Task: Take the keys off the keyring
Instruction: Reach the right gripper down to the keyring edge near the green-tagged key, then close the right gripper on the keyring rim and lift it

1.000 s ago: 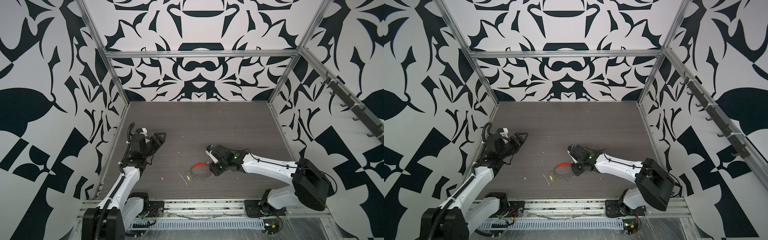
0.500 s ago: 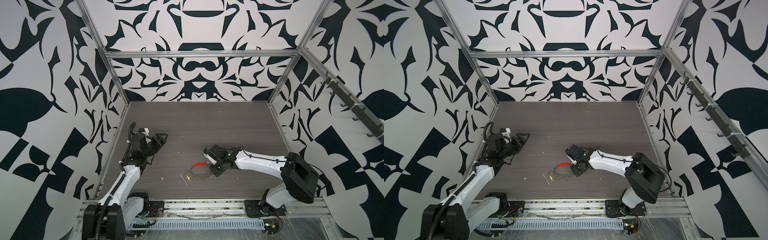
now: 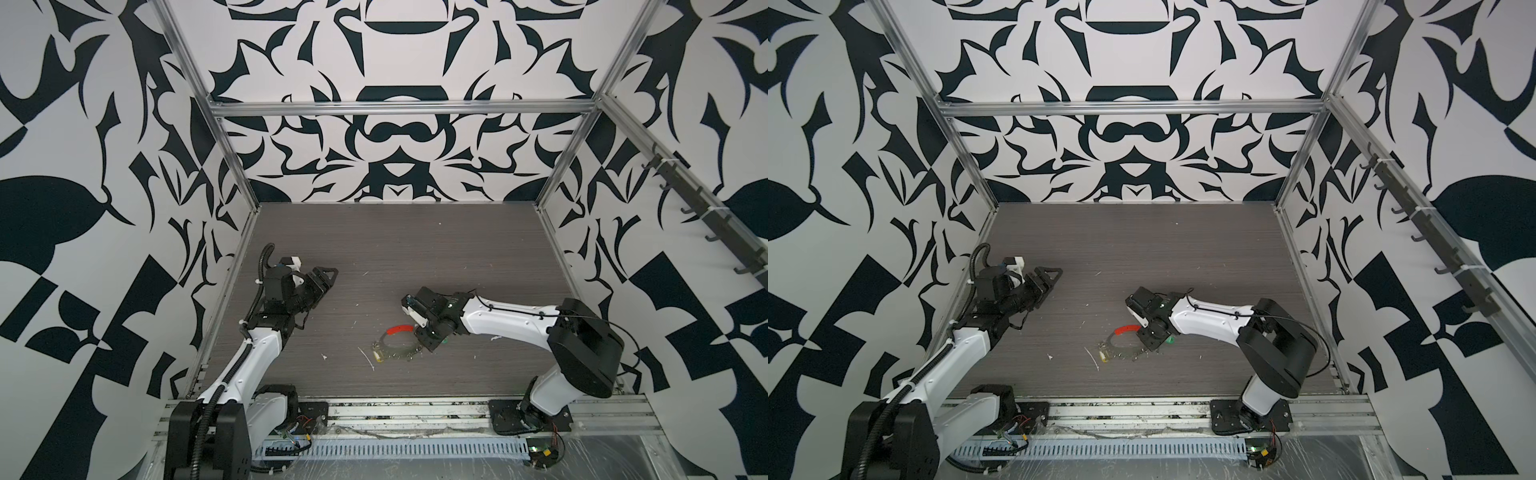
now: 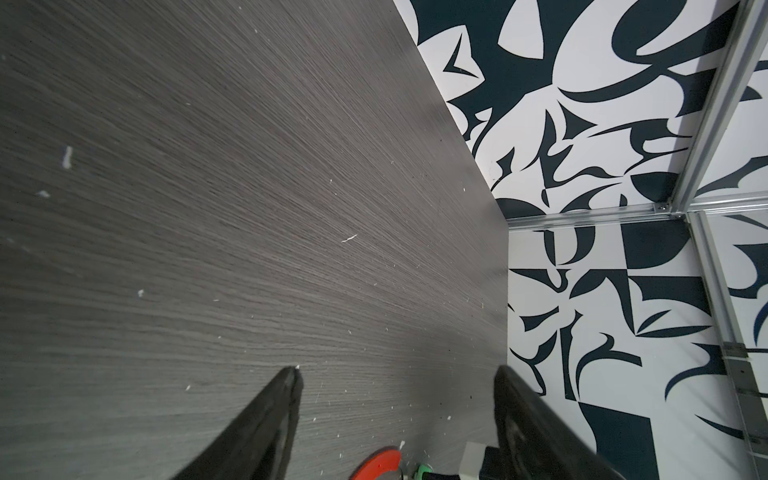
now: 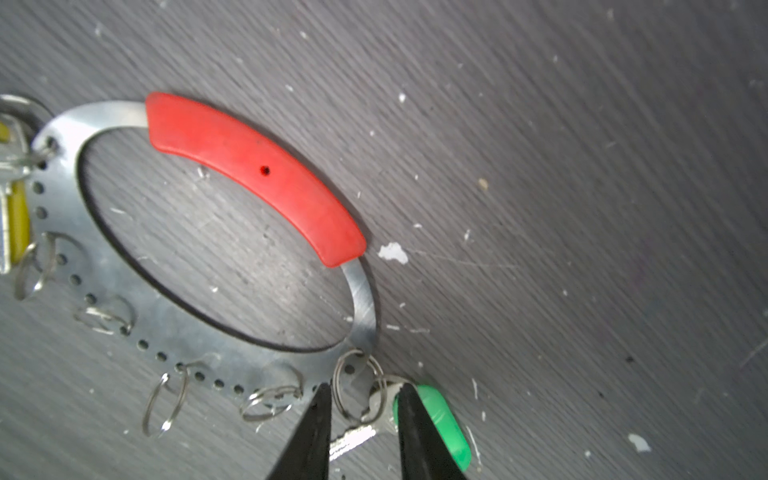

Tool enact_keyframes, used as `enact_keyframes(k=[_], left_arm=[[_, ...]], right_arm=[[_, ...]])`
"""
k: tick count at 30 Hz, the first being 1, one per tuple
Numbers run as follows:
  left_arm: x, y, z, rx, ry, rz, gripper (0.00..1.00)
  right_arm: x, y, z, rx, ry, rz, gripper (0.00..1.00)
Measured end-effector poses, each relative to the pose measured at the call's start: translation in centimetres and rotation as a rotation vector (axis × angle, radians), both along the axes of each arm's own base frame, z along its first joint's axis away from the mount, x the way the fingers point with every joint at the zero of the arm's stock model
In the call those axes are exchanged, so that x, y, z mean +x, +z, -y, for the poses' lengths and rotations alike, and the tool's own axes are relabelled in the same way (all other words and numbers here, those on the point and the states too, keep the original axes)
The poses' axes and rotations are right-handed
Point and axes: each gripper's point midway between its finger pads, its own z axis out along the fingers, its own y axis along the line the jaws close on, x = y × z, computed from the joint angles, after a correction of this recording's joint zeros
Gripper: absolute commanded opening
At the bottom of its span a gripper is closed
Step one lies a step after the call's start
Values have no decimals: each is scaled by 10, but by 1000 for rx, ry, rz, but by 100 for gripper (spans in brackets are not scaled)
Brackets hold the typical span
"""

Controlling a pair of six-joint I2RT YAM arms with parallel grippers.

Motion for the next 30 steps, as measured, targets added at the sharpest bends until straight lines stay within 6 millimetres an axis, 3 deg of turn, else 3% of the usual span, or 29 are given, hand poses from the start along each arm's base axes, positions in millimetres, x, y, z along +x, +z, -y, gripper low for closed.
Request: enact_keyframes(k=[8,18,22,25,30], left_arm=[[-1,1,2,-6,-11,0,76],[-1,1,3,-10,-18,0,77],[-2,4,4,-14,-25,8,79],[-5,10,10,-18,-44,28,84],[-12,34,35,-20,-119,132,94]], right_arm=[[-1,-3,0,-6,16,-6,23],[0,-3,0,-7,23,-2,1],[1,1,-2,5,19,6,0],[4,15,-7,48,20,38,0],[11,57,-24,189,46,120,0]])
